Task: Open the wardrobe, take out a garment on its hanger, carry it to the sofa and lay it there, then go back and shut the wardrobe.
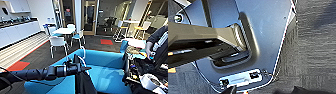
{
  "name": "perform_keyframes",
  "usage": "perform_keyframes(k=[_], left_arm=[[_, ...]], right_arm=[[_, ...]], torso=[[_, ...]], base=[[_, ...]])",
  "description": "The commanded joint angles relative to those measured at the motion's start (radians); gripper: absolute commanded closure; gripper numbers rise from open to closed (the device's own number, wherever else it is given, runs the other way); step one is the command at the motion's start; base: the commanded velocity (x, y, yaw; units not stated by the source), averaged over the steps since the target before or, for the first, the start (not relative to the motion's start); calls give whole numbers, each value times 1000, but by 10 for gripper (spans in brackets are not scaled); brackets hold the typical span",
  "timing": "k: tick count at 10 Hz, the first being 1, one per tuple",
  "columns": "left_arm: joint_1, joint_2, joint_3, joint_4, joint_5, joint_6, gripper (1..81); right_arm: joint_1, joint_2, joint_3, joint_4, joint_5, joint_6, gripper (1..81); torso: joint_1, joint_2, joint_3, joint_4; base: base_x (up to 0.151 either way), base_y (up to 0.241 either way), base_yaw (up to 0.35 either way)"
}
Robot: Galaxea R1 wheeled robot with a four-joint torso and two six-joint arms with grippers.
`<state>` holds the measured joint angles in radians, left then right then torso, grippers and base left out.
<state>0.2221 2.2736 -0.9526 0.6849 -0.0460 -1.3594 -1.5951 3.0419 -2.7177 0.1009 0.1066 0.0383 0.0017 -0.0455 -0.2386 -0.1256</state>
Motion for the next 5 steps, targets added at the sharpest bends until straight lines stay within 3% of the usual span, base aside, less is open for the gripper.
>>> perform_keyframes(k=[1,3,5], left_arm=[[-148,-11,34,24,-48,16,811],[-148,-11,34,25,-48,14,811],[-148,-14,35,25,-63,16,811]], right_arm=[[11,1,4,-7,-67,-3,10],[13,2,4,-7,-67,-3,10],[14,4,4,-7,-67,-3,10]], torso=[[0,0,0,0],[0,0,-1,0],[1,1,-1,0]], base=[[79,0,0],[66,0,0],[0,0,0]])
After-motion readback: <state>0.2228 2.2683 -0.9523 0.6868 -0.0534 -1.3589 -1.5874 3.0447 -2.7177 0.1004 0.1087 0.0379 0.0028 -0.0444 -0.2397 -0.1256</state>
